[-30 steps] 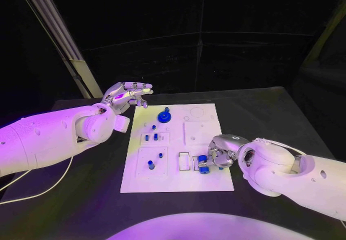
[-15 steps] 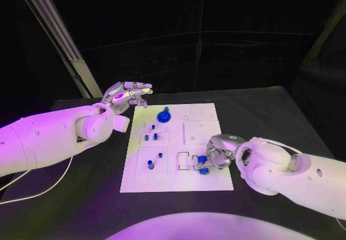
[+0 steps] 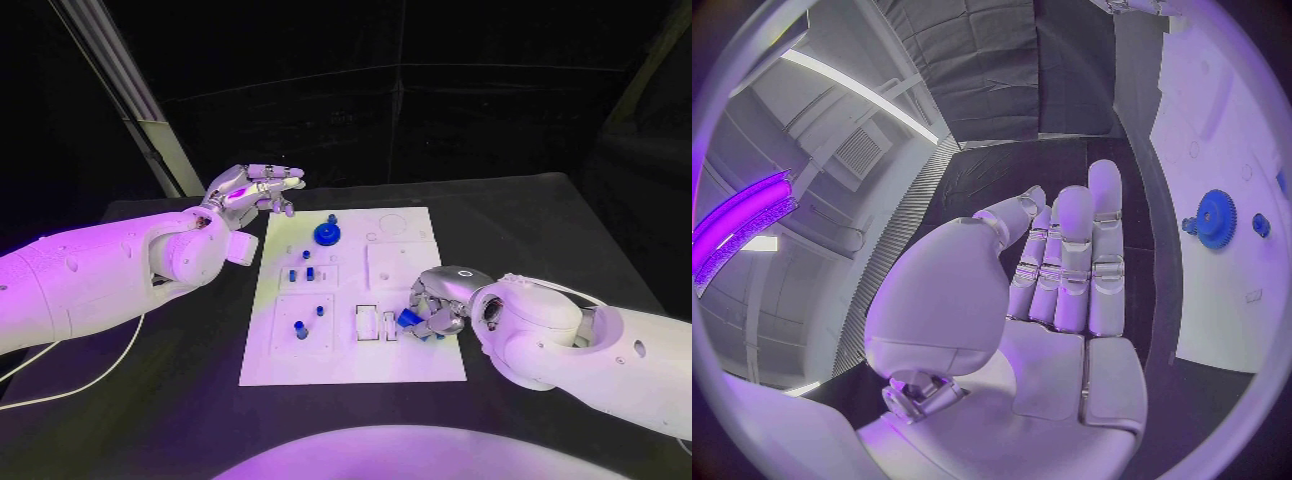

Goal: Assemble the parts on the task board

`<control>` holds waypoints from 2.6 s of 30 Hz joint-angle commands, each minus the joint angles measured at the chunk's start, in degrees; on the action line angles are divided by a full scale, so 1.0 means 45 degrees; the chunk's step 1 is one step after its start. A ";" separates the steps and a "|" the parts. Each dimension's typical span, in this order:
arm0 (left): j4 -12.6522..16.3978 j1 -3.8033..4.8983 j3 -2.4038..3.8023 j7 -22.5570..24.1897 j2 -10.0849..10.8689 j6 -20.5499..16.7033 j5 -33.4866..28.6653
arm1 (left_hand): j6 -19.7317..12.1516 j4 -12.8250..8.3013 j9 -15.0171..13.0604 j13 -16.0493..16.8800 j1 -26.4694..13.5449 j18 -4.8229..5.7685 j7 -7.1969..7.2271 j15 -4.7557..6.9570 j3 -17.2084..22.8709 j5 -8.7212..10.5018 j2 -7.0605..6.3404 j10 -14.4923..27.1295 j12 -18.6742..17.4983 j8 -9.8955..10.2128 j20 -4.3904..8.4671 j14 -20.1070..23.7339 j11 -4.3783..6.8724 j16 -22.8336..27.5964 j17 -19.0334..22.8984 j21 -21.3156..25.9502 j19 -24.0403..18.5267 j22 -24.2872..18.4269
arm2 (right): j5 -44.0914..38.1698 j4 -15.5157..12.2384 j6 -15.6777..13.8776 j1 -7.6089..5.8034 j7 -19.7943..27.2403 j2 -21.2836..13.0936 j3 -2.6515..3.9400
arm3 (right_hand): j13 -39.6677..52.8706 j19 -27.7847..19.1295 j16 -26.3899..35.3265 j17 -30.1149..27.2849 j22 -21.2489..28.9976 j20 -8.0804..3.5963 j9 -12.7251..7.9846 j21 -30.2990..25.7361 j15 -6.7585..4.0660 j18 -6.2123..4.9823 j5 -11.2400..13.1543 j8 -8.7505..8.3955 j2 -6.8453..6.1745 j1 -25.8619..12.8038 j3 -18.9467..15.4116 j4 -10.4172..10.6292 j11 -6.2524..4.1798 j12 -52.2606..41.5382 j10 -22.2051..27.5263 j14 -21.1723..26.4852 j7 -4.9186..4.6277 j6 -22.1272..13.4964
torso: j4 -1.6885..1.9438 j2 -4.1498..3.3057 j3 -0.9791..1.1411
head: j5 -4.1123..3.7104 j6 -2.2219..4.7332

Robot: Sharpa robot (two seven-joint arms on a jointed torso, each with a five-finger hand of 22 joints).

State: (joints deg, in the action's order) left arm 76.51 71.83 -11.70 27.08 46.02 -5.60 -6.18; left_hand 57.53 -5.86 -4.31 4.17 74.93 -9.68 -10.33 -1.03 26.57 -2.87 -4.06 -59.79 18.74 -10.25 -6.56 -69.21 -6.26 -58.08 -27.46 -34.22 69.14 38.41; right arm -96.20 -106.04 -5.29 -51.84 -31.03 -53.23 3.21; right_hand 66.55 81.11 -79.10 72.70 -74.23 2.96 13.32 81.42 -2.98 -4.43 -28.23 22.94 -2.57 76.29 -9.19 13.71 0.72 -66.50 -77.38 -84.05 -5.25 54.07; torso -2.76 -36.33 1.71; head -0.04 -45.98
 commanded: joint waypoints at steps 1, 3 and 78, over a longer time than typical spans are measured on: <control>0.0019 0.0019 0.0009 0.0011 0.0009 0.0178 -0.0029 | -0.0069 -0.0037 0.0019 -0.0016 0.0089 -0.0172 -0.0034 -0.0010 -0.0019 -0.0082 0.0049 0.0069 0.0040 -0.0083 -0.0009 0.0081 0.0008 0.0064 0.0015 0.0043 -0.0096 -0.0017 | 0.0092 0.0016 -0.0156 0.0053 -0.0196 -0.0103 -0.0058 | 0.0046 0.0026 -0.0077 0.0035 -0.0040 0.0017 -0.0014 0.0097 -0.0067 0.0194 -0.0609 -0.0055 0.0133 0.0126 0.0009 0.0050 -0.0009 0.0077 -0.0009 -0.0607 -0.0034 0.0061 | -0.0003 0.0006 0.0011 | -0.0003 0.0016; 0.0015 0.0019 0.0009 0.0010 0.0005 0.0181 -0.0029 | -0.0069 -0.0037 0.0019 -0.0016 0.0089 -0.0172 -0.0034 -0.0010 -0.0019 -0.0082 0.0049 0.0069 0.0040 -0.0083 -0.0009 0.0081 0.0008 0.0064 0.0015 0.0043 -0.0096 -0.0017 | 0.0432 0.0004 -0.0260 0.0053 -0.0199 -0.0118 -0.0058 | 0.0073 0.0028 -0.0087 0.0058 -0.0046 0.0022 -0.0029 0.0100 -0.0061 0.0195 -0.0770 -0.0089 0.0171 0.0095 -0.0006 0.0123 0.0000 0.0073 -0.0028 -0.0612 -0.0040 0.0064 | -0.0004 -0.0001 0.0009 | -0.0007 0.0032; 0.0011 0.0023 0.0009 -0.0073 -0.0102 0.0273 -0.0025 | -0.0092 -0.0060 0.0025 -0.0025 0.0092 -0.0172 -0.0037 -0.0013 -0.0042 -0.0084 0.0050 0.0102 0.0063 -0.0092 -0.0011 0.0097 0.0004 0.0057 0.0040 0.0055 -0.0102 -0.0027 | 0.2889 0.0442 -0.2306 0.0036 -0.0698 0.1546 -0.0034 | -0.0110 -0.0175 0.0314 -0.0133 0.0250 -0.0099 0.0412 -0.0158 -0.0202 0.0114 0.5283 -0.1306 -0.0165 -0.4093 -0.0351 0.0693 -0.0178 0.1254 -0.0104 -0.0562 0.0225 0.1569 | -0.0015 -0.0017 0.0012 | 0.0092 0.0023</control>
State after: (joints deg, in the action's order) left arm 76.46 71.84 -11.71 26.58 45.53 -4.99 -6.18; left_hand 57.53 -5.86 -4.27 4.15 74.93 -9.69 -10.33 -1.03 26.57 -2.87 -4.06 -59.79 18.74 -10.48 -6.56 -69.21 -6.25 -58.08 -27.37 -34.22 69.14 38.37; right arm -82.10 -103.76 -16.18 -51.59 -34.22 -46.21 3.03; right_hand 66.00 80.78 -77.88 72.09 -73.16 2.45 15.07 80.93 -4.01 -3.54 -3.88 17.29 -3.75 57.58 -11.14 16.84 -0.10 -61.10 -78.18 -83.83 -4.06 61.29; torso -2.82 -36.40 1.75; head 0.38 -45.87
